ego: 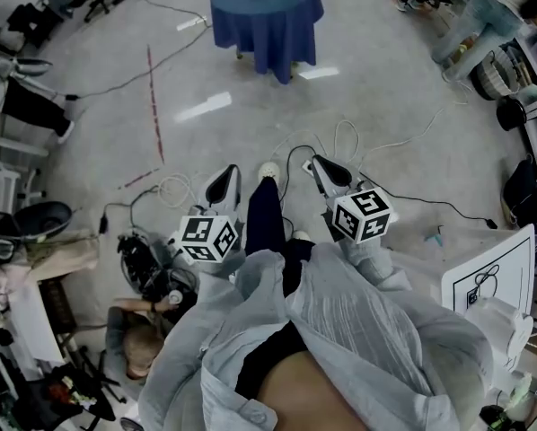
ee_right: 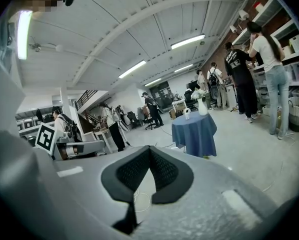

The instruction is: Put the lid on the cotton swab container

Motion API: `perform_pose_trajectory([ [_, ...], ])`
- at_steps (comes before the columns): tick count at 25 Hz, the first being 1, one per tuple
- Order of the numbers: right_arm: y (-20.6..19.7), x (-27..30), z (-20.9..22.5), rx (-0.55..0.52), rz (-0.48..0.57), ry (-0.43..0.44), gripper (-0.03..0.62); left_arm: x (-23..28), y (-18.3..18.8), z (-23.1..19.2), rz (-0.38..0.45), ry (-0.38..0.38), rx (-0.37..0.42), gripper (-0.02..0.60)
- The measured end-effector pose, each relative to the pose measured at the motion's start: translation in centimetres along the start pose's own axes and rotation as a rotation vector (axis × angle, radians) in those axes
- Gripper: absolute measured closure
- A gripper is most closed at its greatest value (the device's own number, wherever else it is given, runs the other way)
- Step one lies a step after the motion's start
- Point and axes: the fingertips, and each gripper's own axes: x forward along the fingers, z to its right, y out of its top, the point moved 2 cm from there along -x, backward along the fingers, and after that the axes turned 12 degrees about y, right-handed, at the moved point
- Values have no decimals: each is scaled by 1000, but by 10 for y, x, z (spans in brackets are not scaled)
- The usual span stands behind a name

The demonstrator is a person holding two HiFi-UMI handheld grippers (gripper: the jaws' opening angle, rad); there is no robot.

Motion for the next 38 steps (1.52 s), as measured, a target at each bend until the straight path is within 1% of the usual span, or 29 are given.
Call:
perform_pose_trajectory([
  [7, 27, 29, 24, -13, 11, -8, 592, 47, 23, -4, -3, -44, 75, 566],
  [12, 46, 51, 56, -13, 6, -36, 592, 89, 44, -12, 14, -59, 67, 566],
  [18, 75, 98, 77, -21, 4, -53, 592, 133, 66, -48, 1, -57, 48, 566],
  [23, 92, 135, 88, -22, 10, -69, 592, 164, 84, -79, 2, -71, 73, 566],
  [32, 108, 189, 109, 4, 16, -112, 592, 210, 103, -121, -3, -111, 89, 566],
  [38, 119, 221, 115, -2, 41, -125, 592, 227, 115, -146, 9, -135, 86, 566],
])
